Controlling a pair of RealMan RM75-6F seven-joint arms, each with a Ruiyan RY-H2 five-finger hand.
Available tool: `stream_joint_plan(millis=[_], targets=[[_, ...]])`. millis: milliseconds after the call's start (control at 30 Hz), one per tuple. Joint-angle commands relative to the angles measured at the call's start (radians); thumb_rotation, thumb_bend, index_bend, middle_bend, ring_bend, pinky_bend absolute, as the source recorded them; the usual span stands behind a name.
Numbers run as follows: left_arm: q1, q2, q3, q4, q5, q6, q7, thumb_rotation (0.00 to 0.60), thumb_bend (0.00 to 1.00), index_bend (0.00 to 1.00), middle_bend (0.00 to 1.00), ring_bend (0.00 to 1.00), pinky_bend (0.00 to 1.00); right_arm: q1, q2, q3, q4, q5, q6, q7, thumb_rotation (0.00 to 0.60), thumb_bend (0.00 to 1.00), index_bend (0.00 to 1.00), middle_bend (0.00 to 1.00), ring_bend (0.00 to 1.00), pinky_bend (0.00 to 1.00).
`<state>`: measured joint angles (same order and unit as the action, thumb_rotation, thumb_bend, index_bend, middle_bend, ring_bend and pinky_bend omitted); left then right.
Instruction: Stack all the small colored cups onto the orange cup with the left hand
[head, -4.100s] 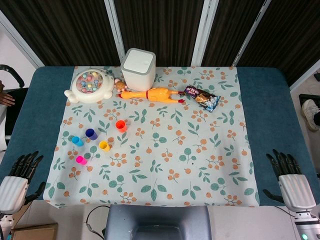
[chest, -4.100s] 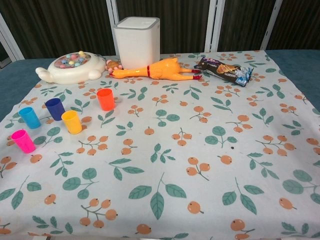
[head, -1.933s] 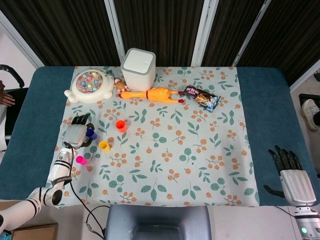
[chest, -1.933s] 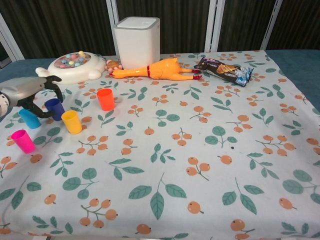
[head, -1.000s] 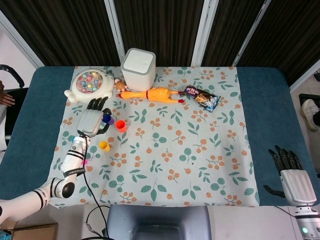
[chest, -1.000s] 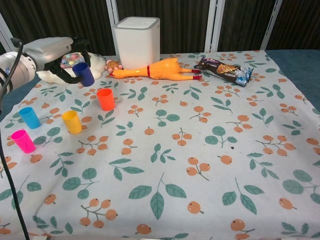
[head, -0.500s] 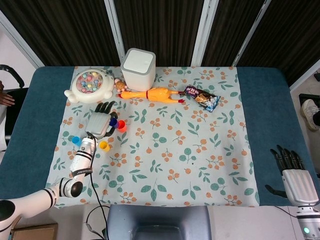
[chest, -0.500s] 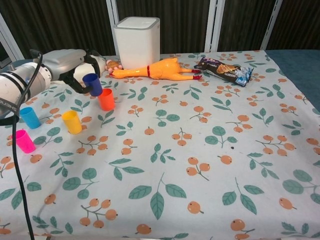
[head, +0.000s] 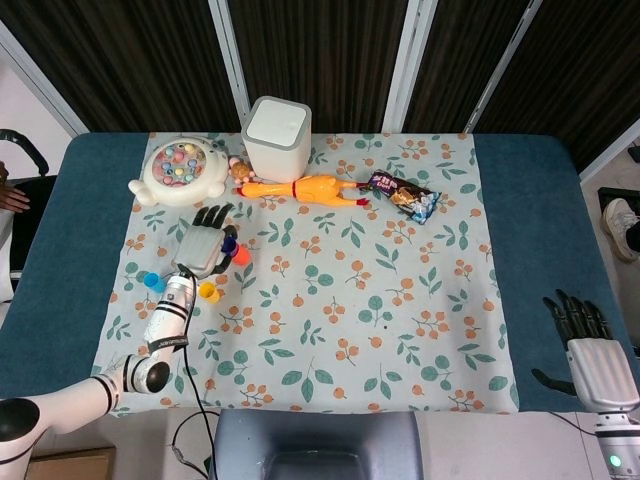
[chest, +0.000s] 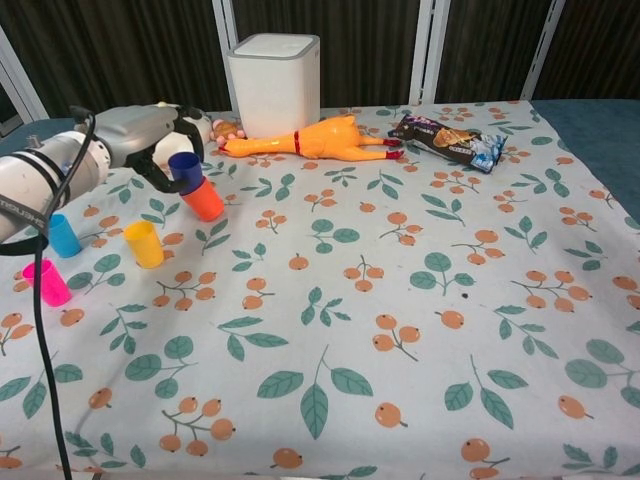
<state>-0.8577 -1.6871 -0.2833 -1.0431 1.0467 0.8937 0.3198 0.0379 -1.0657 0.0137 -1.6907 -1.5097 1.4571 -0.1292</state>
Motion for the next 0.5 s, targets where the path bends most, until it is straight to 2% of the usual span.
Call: stream_joint_plan(millis=[33,133,233,367,500], targets=[[-0.002,-0.003,0.001,0.001,0.002,0.004,0.0,0.6,0.37,0.53,0.04,0.0,0.1,0.0,0.002,-0.001,-0.001,-0.001,0.0,0.003,0.6,0.22,0.0,0.0,0.0,0.0],[-0.003,-0.001,0.005,-0.006,0.004,0.005,0.006,0.6,0.37,0.51,0.04,0.0,0.1,-0.001,0.003,-0.001,-0.001,-0.002,0.002,0.006,0.6,0.22,0.0,0.0,0.0,0.0],[-0.003,0.0,0.007,-0.01,0.003,0.004,0.008,0.6,0.37,0.45,0.04,0.0,0.1,-0.002,0.003,0.0,0.0,-0.003,0.004,0.006,0.6,0.22,0.0,0.0,0.0,0.0],[-0.001,0.0,0.008,-0.017,-0.006,-0.003,0.007,0.6,0.37,0.27,0.03,0.0,0.1,-0.003,0.003,0.0,0.0,-0.004,0.006,0.007,0.6,0.22,0.0,0.0,0.0,0.0],[-0.001,0.005,0.007,-0.025,-0.005,-0.001,-0.001,0.6,0.37,0.2,0.03,0.0,0.1,-0.003,0.004,-0.001,0.0,-0.004,0.005,0.008,0.6,0.22,0.0,0.0,0.0,0.0]])
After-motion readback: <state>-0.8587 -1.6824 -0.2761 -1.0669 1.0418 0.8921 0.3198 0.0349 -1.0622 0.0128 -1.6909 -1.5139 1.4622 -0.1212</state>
